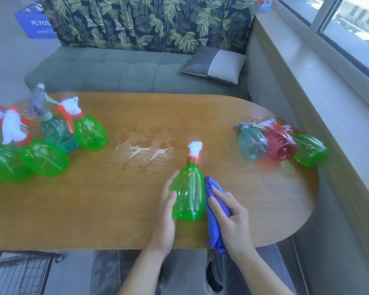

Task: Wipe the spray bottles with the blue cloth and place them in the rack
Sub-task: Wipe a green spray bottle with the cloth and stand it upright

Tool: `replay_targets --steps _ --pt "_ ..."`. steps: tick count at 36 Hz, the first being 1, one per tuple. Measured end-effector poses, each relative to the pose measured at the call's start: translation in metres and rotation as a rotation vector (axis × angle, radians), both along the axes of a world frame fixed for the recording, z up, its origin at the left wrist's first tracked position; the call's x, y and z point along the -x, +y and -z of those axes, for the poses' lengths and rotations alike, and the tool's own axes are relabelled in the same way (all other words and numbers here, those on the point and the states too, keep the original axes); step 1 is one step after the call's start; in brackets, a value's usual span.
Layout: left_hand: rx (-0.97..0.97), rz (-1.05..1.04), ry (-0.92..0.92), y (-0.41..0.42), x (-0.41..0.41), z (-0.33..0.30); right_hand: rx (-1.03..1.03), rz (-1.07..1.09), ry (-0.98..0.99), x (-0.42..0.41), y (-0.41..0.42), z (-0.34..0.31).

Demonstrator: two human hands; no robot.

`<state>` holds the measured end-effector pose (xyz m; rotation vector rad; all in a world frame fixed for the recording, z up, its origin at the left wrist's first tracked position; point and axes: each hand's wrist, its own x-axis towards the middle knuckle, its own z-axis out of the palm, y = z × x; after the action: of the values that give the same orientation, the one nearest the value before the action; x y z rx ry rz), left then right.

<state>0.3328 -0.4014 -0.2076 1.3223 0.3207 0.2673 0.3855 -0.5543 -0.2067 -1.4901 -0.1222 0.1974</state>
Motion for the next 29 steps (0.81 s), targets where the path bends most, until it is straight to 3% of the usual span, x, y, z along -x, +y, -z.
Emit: replay_targets --steps 4,19,29 --pt "-0.109 0.005 0.017 -0.003 0.0 -0.006 -0.003 0.013 0.0 -0.001 -0.001 -0.001" --pt "-0.02 -0.019 0.045 0.005 -0.005 0.003 0.01 0.054 -0.004 0.0 0.002 0.0" --pt "-0.226 0.073 0.035 -0.002 0.0 -0.004 0.125 0.088 -0.15 0.003 0.004 0.003"
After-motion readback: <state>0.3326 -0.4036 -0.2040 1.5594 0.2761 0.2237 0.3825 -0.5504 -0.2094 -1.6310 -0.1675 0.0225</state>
